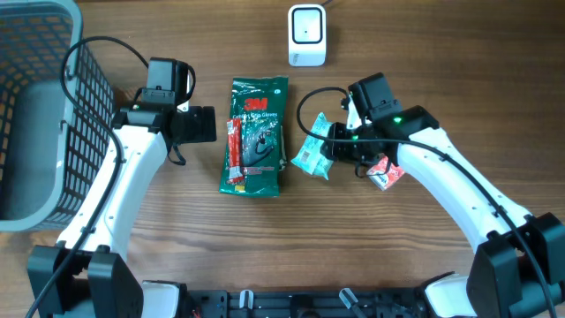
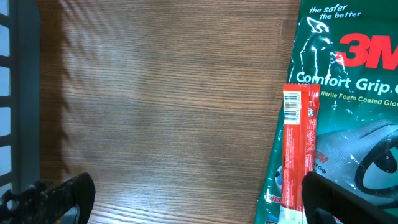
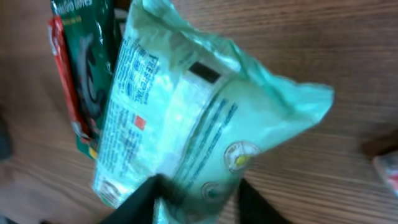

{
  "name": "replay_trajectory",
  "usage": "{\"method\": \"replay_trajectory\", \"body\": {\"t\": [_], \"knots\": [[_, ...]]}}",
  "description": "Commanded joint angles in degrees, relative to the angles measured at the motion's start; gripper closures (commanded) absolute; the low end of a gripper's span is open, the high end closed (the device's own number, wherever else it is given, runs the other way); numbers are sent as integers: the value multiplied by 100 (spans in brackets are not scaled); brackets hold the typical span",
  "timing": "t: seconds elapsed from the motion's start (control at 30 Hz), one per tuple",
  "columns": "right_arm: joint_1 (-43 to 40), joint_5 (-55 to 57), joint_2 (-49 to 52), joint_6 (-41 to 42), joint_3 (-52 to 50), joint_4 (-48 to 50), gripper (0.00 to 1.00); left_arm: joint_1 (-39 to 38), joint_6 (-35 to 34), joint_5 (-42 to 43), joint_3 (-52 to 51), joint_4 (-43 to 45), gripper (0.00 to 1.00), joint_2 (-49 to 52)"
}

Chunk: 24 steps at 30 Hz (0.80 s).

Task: Scan the item barcode
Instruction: 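Grasp the light-green wipe pack and place it beside the red pack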

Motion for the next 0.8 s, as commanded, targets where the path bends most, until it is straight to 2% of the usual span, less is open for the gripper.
{"method": "replay_trajectory", "body": {"t": [0.0,0.03,0.07,0.3,0.5,0.63,0.77], "knots": [[15,271,68,153,-31,81,78,26,44,-31,-42,-4,0,-28],[15,271,68,151,-31,79,94,26,44,-31,-42,-4,0,-28],[15,269,68,146,-31,79,95,26,44,-31,-42,-4,0,-28],[-291,-468,-238,-363,328,160,96,26,44,-31,-42,-4,0,-28],[-1119,-155,-619,-461,522,201,96,26,44,-31,-42,-4,0,-28],[-1508,-109,-485,-1008,367,358,96,26,44,-31,-42,-4,0,-28],[-1541,63,-33,-1056,157,476,96,26,44,-31,-42,-4,0,-28]]}}
